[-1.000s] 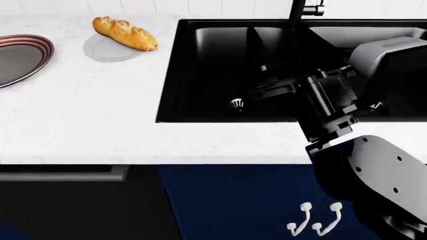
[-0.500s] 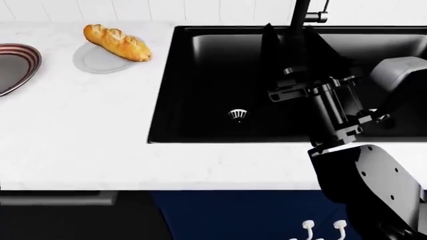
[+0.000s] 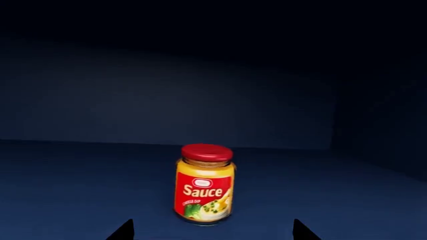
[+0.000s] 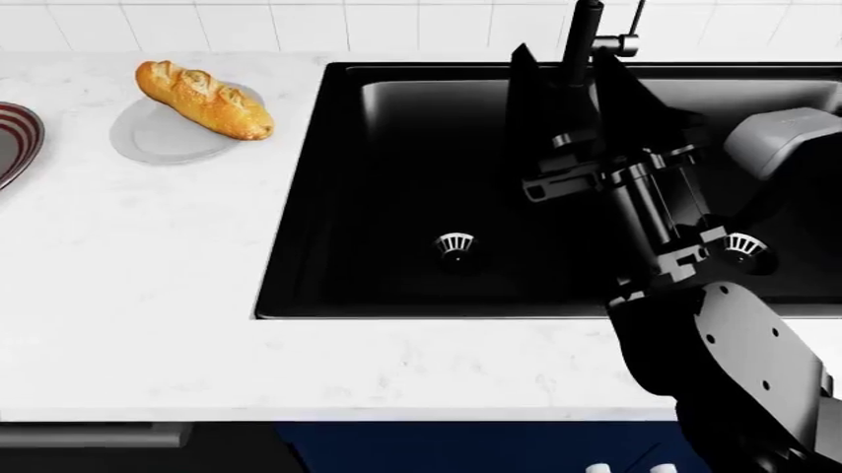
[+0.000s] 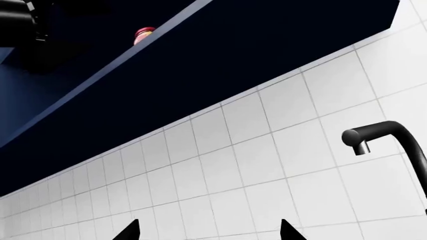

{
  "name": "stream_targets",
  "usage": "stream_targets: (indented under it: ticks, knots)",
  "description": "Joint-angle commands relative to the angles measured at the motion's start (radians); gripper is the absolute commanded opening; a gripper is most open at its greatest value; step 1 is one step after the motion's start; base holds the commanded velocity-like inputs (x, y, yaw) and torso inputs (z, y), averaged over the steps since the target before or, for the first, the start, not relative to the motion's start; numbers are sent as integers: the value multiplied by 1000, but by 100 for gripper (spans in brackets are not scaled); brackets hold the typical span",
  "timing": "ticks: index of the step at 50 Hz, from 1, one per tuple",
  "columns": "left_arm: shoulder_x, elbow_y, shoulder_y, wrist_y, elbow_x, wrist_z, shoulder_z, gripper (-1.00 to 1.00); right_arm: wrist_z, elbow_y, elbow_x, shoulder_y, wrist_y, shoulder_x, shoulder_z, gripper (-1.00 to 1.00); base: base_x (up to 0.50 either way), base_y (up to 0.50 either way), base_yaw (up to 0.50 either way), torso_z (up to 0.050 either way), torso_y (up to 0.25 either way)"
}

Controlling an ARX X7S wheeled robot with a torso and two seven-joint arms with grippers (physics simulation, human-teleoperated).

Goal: From the different types of pastries on the counter, select a croissant and place it on the cutting board. Then retrieve a jar of jam from the cabinet and place it alongside the croissant on the cutting board.

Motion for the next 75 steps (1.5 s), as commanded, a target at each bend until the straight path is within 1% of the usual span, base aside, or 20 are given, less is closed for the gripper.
stream_targets:
  ticks: [1, 13, 36, 46, 51, 60, 61, 75]
  knots:
    - [0, 2, -1, -5, 2, -11, 2, 100, -9, -17, -2, -1, 13, 10, 0, 100, 0, 0, 0, 0, 0]
    - [0, 2, -1, -3, 5, -18, 7, 100, 2, -40, -11, -3, 20, 26, 7, 100, 24, 0, 0, 0, 0]
    - [0, 2, -1, -2, 6, -13, 9, 100, -3, -14, -12, -7, 27, 2, 22, 100, 180, -54, 0, 0, 0]
    - [0, 3, -1, -2, 8, -10, 12, 100, 10, -50, -18, -9, 31, 29, 29, 100, 219, -28, 0, 0, -8]
    - [0, 7, -1, -19, 14, -20, 17, 100, 16, -65, -22, -9, 34, 38, 32, 100, 218, -30, 0, 0, -13]
    - [0, 16, -1, -79, 17, 6, 1, 100, 15, -64, -22, -8, 35, 37, 41, 100, 97, -2, 0, 0, -9]
    - [0, 15, -1, -79, 16, 6, -1, -100, 15, -63, -22, -8, 34, 37, 42, 100, 0, 0, 0, 0, -13]
    - [0, 16, -1, -88, 16, 10, -5, -100, 7, -40, -22, -14, 34, 20, 50, 100, -2, -1, -1, 0, -3]
